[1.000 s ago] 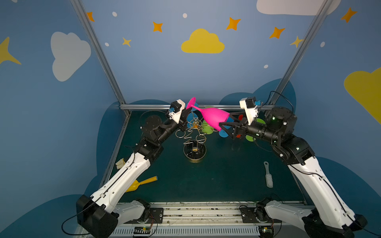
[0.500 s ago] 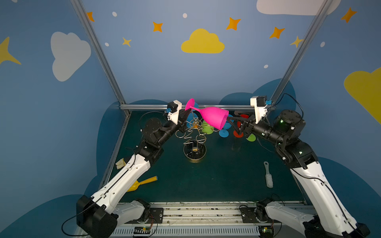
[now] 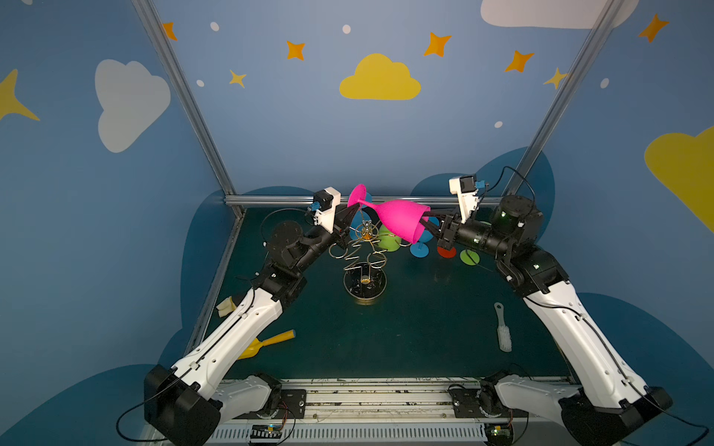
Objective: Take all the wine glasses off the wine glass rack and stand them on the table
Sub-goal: 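Carry the magenta glass with both grippers away from the rack, turning it sideways, then open and withdraw the left gripper while the right gripper pulls the glass away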
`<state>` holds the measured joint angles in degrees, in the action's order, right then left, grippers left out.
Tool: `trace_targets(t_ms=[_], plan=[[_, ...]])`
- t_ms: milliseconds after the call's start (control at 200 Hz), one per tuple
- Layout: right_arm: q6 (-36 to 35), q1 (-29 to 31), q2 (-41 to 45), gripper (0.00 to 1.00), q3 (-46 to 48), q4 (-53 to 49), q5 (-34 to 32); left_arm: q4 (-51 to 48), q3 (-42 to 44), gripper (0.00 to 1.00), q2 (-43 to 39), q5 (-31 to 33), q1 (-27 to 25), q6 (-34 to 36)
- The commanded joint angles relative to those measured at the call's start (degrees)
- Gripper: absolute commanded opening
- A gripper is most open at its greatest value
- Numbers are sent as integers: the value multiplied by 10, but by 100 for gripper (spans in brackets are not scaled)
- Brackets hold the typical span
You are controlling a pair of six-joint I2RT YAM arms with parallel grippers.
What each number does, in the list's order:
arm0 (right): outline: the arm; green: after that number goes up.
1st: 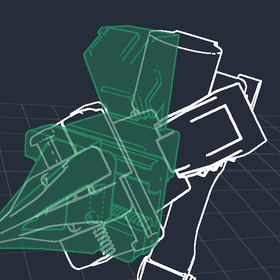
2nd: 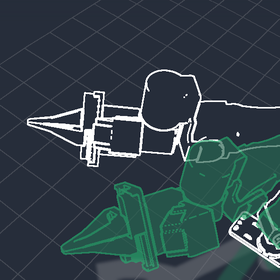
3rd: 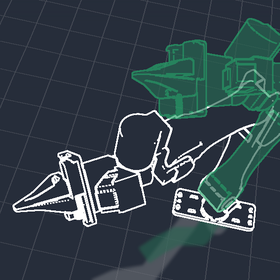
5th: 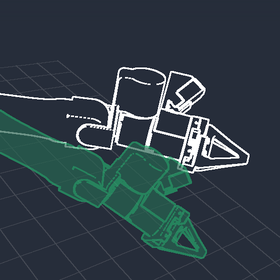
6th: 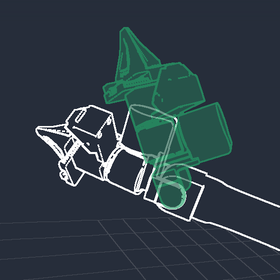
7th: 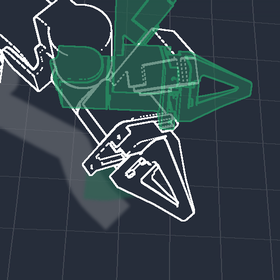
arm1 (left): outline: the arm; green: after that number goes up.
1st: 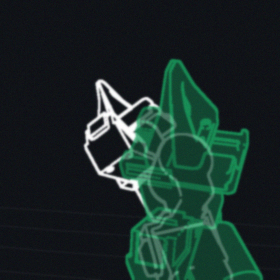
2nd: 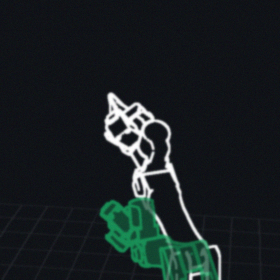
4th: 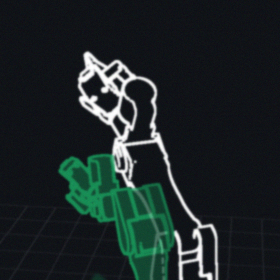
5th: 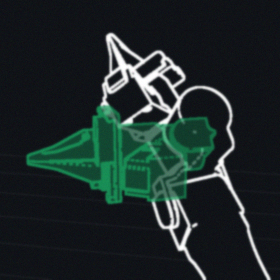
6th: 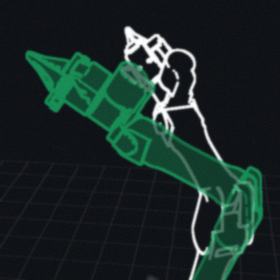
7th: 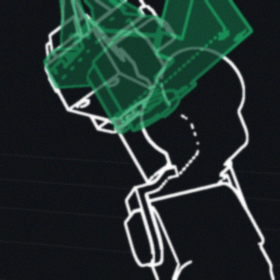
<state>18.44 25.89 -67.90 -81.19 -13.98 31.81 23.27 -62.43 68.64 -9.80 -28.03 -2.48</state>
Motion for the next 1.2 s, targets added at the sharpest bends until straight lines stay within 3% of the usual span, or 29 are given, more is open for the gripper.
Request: trace_targets(t_ms=[0, 60, 100, 140, 175, 200, 335, 586, 791, 906, 1196], plan=[[10, 1, 2, 0, -18, 13, 6, 21, 0, 3, 0, -8, 3, -5], [10, 1, 7, 0, -20, 6, -6, 20, 0, 7, -2, -4, 2, -5], [10, 0, 12, 0, -21, 3, -14, 19, 1, 15, -3, -1, 2, -3], [9, -1, 18, 0, -22, -2, -27, 16, 3, 31, -5, 5, 2, -2], [5, -3, 22, 0, -27, -11, -39, 13, 4, 51, -8, 12, 2, -2], [-1, -5, 25, 0, -31, -19, -51, 12, 4, 60, -10, 21, 2, 0], [-44, -17, 39, 0, -66, -99, -141, 7, 17, 76, -21, 56, 6, -6], [-138, -55, 74, 0, -122, -277, -288, -26, 34, 85, -53, 108, 30, -20], [-186, -77, 43, 0, -206, -483, -380, -31, 82, 87, -100, 148, 61, -53], [-191, -85, 21, 0, -214, -551, -387, -37, 112, 88, -133, 175, 72, -66], [-192, -93, -69, 0, -178, -597, -334, -91, 181, 92, -231, 246, 101, -123]])
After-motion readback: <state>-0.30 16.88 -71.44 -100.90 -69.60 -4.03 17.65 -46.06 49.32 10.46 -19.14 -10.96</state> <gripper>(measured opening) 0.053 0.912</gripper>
